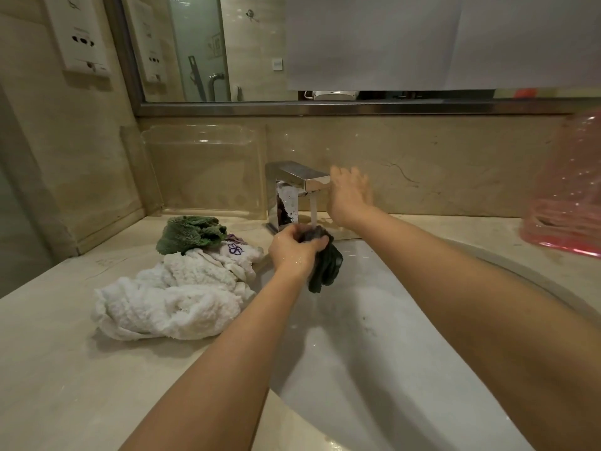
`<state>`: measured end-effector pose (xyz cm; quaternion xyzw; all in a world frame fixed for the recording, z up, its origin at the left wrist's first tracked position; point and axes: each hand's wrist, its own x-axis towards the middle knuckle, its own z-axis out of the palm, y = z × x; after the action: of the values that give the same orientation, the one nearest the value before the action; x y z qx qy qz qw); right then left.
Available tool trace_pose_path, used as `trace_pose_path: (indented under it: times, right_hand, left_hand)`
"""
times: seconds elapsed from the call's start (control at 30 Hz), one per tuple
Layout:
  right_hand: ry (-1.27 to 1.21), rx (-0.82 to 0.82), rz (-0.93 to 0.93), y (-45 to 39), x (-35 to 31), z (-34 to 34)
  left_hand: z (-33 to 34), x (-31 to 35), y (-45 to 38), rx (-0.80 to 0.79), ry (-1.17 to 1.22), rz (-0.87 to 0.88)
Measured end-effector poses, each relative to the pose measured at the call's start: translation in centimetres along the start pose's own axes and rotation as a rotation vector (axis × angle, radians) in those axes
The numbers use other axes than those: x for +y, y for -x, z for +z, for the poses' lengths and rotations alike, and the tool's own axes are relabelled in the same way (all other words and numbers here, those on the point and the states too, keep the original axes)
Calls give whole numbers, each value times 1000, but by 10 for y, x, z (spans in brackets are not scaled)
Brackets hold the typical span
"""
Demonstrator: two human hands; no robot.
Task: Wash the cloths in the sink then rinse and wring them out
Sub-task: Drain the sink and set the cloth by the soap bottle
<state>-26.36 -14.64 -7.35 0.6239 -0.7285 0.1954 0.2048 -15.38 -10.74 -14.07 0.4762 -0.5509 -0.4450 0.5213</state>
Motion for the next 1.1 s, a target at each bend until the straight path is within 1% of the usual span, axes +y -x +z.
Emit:
trace_pose_path:
  times: [0.17,0.27,0.33,0.37,0.5,0.6,0.67,0.7,0.73,0.77,0.83,0.87,0.9,0.93,1.0,1.03,1.1]
  right_hand:
    - [-123,-11,28,4,2,1]
    - [-306,-58,141,-1,2,-2]
    - [-398,-50,178,-5,5,-4]
    - [-390,-42,163,-5,6,-4]
    - [-205,-8,45,-4,9,0]
    - [-209,-23,47,-4,8,3]
    - [-226,-69,58,-3,8,1]
    - [-317,-112,72,-1,8,0]
    - [-507,-173,115,5,8,-1]
    - [-751,-221,203,15,5,1]
    - [-1179,-262,489,45,-1,9]
    - [-1330,-303,643,61,-3,15]
    - [-1459,-374,759,75,-2,22]
    - [-1547,-456,804,88,-2,27]
    - [-1591,-539,738,101,3,35]
    - [-1599,-536,689,104,5,36]
    - [-1626,-480,654,104,7,35]
  left_hand:
    - [0,2,1,17,-33,-17]
    - [1,2,1,20,-47,-14]
    - [1,1,0,17,-48,-21]
    - [1,2,1,15,-48,-25]
    - [1,1,0,20,-52,-22]
    - [0,1,-1,35,-35,-8]
    - [0,1,-1,45,-15,11]
    - [-1,2,1,52,3,17]
    - [-1,3,1,64,34,10]
    - [-2,4,2,80,72,-11]
    - [-3,7,1,105,132,-62]
    - [-3,8,0,115,128,-70]
    - [-4,9,0,112,118,-70]
    - [-5,9,1,98,115,-70]
    - [-7,9,0,77,119,-76]
    - [-7,8,1,76,115,-83]
    - [-7,6,-1,96,118,-114]
